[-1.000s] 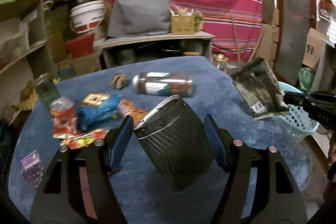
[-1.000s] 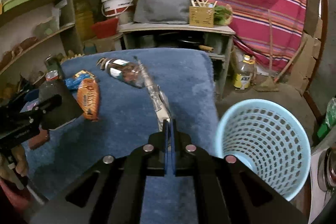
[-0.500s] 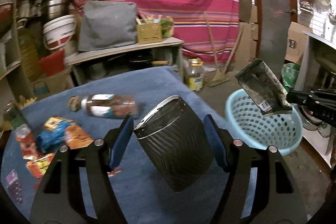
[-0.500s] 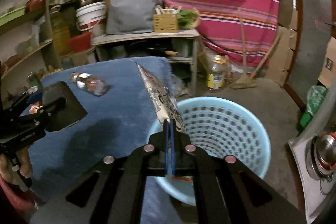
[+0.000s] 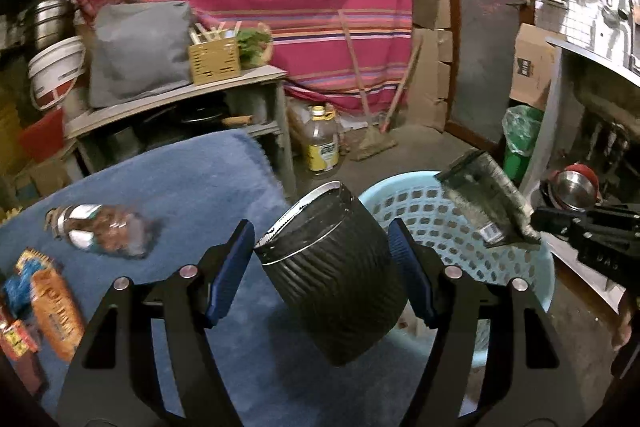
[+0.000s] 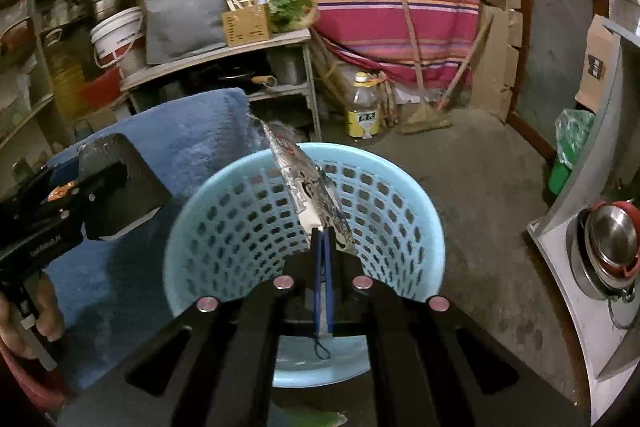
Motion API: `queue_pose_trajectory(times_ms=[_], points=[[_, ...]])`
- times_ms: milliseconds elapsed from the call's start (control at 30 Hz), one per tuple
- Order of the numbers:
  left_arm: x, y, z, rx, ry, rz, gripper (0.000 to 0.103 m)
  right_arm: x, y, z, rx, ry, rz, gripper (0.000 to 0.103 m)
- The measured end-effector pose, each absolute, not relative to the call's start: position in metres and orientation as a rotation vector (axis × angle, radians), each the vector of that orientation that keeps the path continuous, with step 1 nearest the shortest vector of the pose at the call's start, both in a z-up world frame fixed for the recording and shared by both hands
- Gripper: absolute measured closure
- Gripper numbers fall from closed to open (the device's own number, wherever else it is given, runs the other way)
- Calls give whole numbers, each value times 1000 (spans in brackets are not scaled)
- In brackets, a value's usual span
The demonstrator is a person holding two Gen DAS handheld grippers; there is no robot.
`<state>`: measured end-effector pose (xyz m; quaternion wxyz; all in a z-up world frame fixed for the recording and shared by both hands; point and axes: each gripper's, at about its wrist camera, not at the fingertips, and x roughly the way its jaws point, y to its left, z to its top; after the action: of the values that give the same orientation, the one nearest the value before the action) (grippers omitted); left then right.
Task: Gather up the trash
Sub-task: 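Open the right tool to drop the snack packet into the basket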
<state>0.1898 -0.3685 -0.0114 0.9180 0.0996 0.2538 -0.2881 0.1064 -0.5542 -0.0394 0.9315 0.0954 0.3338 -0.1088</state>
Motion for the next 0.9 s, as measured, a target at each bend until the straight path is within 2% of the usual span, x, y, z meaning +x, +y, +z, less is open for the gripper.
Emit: queue_pose_trajectory(times_ms=[300,433,667,900], points=[[199,-413,-25,211,568,-677,33,112,-569,-50,213,692,-235,102],[198,-412,-23,195,561,-677,19,114,-568,-53,212,700,-234,102],[194,-366,-7,128,518,-576,7,123,-559,-57,205,718,-223,101],[189,-299,9,71,509,-474,6,140,-546,-67,212,744,-255,100]])
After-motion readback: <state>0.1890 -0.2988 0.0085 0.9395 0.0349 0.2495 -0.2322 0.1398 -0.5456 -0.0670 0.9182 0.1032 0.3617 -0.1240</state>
